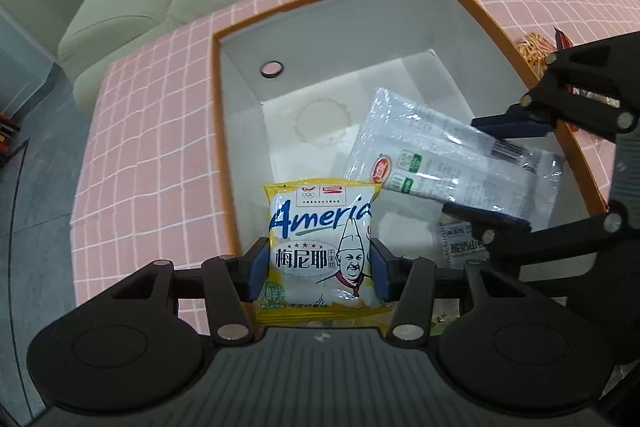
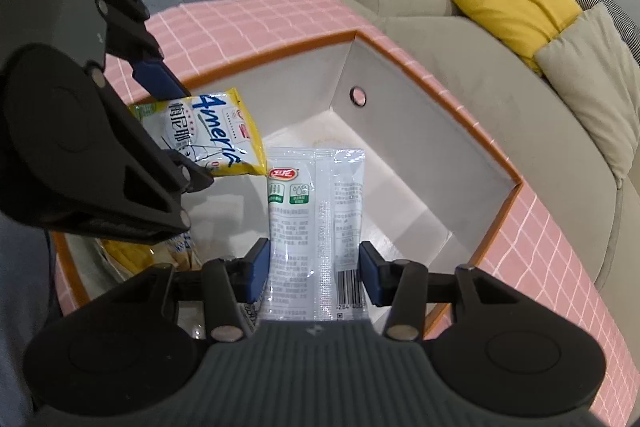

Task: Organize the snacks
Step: 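Carry both packets over the box and lower them inside, then open both tools to release the packets and lift away from the box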

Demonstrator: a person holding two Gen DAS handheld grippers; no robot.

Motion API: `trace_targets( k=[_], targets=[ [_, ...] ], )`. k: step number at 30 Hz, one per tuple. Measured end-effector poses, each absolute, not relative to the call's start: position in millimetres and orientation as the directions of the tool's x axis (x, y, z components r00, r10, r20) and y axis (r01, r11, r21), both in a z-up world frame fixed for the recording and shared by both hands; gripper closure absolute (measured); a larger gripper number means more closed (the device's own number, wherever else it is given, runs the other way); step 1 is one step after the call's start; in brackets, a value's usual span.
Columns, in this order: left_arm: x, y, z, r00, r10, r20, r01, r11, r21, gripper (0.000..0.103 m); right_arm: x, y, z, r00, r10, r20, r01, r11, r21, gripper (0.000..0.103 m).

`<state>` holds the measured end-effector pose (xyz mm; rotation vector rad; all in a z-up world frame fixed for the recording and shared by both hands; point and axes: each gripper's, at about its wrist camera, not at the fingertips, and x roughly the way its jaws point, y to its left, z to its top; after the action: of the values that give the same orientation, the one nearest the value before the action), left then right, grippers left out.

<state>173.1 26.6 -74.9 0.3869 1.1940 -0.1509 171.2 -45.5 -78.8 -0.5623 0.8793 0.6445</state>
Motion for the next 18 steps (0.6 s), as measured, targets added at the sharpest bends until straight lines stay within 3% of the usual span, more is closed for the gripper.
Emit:
trace_targets(
  k=[18],
  targets=[
    [193, 20, -110, 0.278, 0.086, -0.957, 0.358, 0.915, 0.187, 0.044, 182, -31, -115, 0.417, 0.234, -0.879, -0.771, 0.603, -0.205, 0.056]
  ],
)
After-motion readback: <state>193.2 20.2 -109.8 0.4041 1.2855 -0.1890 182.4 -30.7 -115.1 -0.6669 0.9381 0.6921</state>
